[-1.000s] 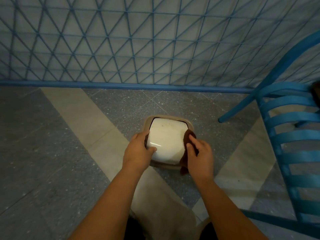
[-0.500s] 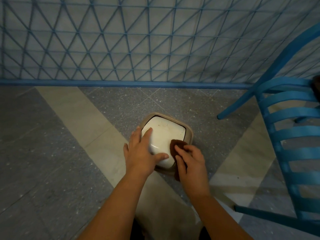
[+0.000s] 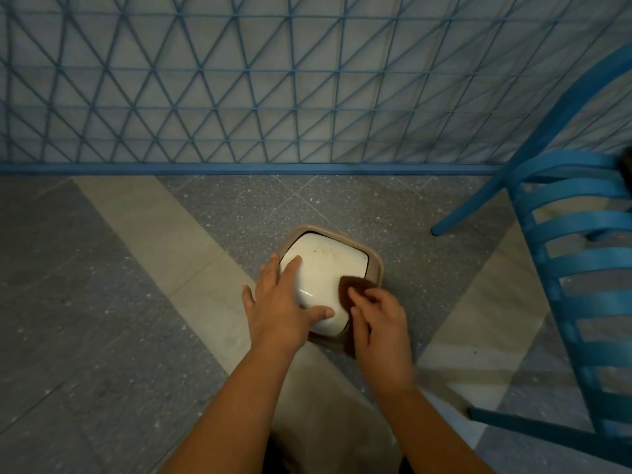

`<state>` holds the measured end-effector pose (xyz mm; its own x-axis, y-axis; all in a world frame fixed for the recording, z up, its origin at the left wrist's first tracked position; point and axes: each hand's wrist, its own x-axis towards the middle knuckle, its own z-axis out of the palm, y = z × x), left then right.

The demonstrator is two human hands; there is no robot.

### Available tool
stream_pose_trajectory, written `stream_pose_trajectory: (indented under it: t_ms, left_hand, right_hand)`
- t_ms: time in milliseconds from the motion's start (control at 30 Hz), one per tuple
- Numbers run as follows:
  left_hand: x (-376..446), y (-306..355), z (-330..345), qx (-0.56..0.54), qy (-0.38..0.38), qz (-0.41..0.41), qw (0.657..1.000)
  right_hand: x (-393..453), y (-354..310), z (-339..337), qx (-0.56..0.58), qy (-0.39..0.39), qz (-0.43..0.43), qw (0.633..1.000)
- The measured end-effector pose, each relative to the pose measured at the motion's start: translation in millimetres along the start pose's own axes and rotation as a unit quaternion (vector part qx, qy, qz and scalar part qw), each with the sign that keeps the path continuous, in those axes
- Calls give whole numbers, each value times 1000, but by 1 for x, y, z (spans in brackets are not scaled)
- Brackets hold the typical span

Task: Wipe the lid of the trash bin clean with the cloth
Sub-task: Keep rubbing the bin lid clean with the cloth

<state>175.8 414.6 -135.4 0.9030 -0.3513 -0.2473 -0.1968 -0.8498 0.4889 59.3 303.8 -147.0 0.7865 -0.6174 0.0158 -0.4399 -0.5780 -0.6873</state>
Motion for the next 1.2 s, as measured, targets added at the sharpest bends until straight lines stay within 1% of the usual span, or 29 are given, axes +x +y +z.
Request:
stream_pose_trajectory:
  t_ms: [67,133,200,333,400,467,500,600,633,700,733,867,933,1033,1100,1200]
  left_hand:
    - [0,-1,0,2,4,4,1000]
    - [0,0,2,-3,7,2,1000]
    - [-1,2,5,-7,14,-2,1000]
    - [0,2,7,2,20,-2,1000]
    - [0,1,6,3,22,-2,1000]
    - [1,1,7,0,22,-6,1000]
    - [1,2,7,-4,23,-6,1000]
    - [1,1,8,-10,26,-1,1000]
    - [1,0,9,-10,27,2,1000]
    - [1,-1,8,-14,25,10,1000]
    - [1,-2,6,-23,21,15,999]
    - [1,-16,-8,-130,-6,41,991]
    - [1,-24,-14,-148,-20,56,987]
    - [8,-32,-21,-162,-36,57,985]
    - [13,-35,-26,-169,-46,54,983]
    - [21,-37,-34,-133,-53,51,988]
  right_hand:
    - [-7,3,0,-35,-22,-60,997]
    - [7,5,-3,-41,-29,-58,997]
    - [31,5,-3,-32,-14,-24,999]
    - [75,6,-6,31,0,108,994]
    - [76,4,-5,20,4,128,992]
    - [60,-1,-3,3,15,94,995]
    - [47,-4,-3,-3,17,61,998]
    - [6,-6,-3,-59,-22,-72,995]
    - [0,-5,-5,-70,-40,-101,992]
    - [4,-5,-10,-53,-65,-99,992]
    - [10,-6,-12,-57,-60,-103,991]
    - [27,-9,-15,-127,-47,-119,984]
    - [27,-6,-17,-151,-46,-156,975]
    - [33,-9,-12,-184,-48,-236,953]
    - [39,-18,-2,-187,-60,-283,939]
    - [42,-38,19,-190,-72,-328,923]
